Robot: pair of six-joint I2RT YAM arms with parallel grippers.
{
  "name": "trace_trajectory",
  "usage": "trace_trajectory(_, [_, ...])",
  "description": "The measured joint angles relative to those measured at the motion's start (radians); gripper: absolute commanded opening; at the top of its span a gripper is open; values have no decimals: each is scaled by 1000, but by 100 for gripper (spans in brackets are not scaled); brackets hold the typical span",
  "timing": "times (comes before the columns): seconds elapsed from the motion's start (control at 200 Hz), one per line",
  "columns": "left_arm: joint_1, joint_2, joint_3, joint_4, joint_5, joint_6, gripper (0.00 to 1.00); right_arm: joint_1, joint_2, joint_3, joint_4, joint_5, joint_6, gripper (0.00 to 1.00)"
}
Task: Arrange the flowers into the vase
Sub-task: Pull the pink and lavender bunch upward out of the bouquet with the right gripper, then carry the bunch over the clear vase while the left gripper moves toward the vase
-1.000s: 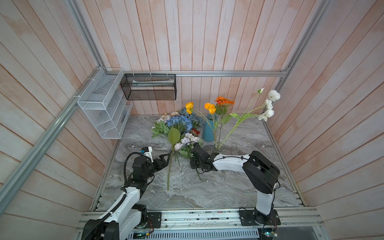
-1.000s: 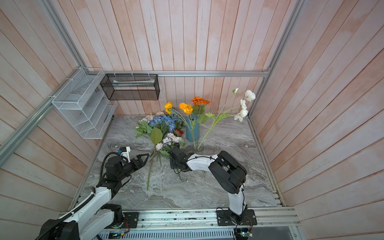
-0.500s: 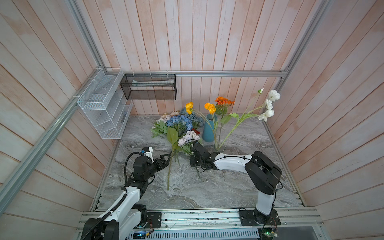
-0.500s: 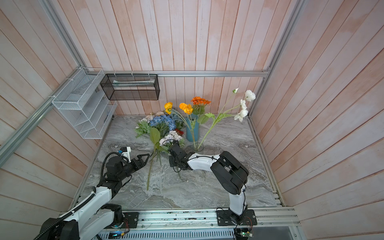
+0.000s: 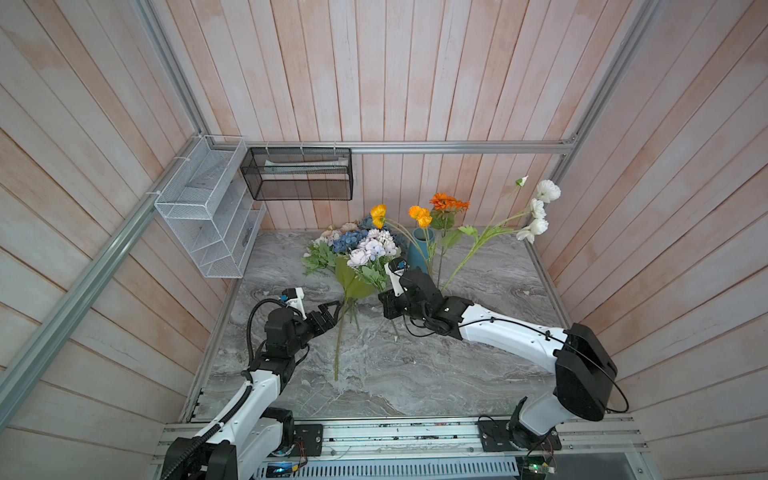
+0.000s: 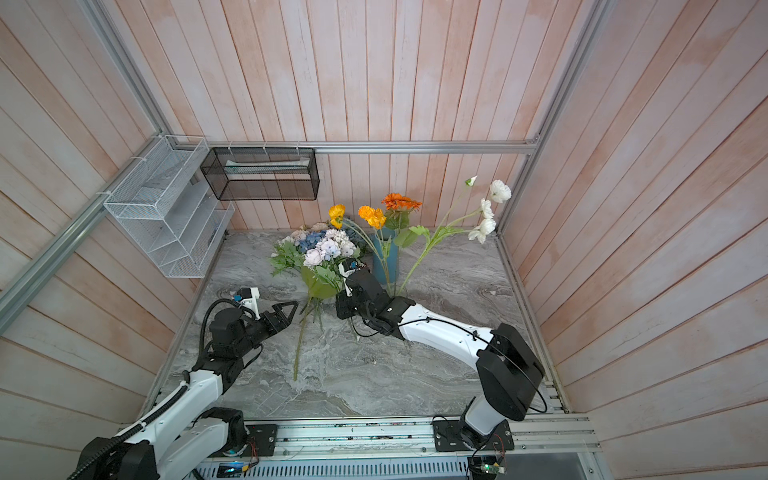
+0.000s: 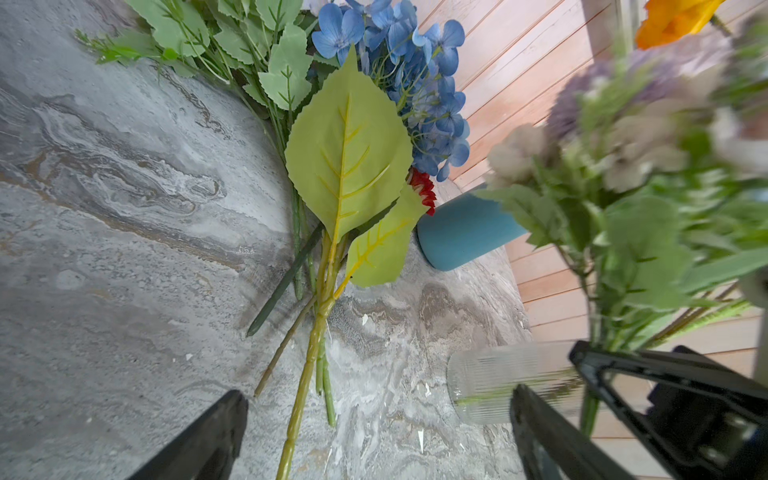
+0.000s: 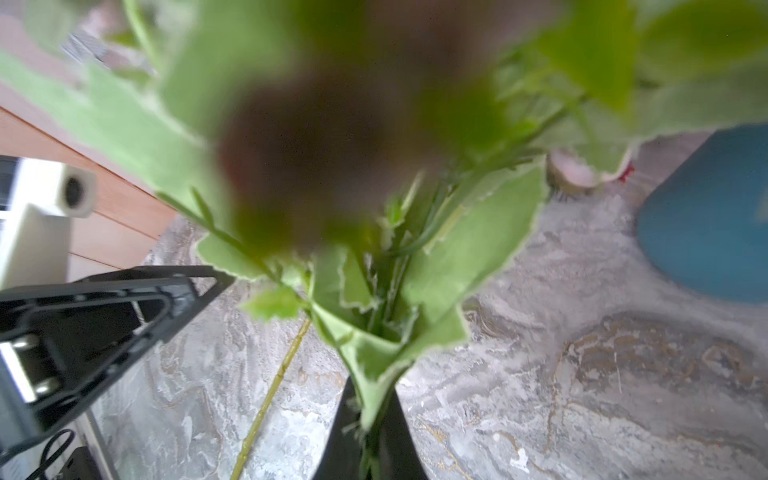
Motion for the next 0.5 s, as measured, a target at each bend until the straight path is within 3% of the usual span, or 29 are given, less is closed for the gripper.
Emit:
trace_trajectory(0.225, [-24, 4, 37, -2, 8, 4, 100, -53, -109, 95, -1, -61, -93, 0])
trace_trajectory(0.5, [-193, 39, 146, 35, 20, 35, 100, -139, -262, 160, -3, -152, -222, 0])
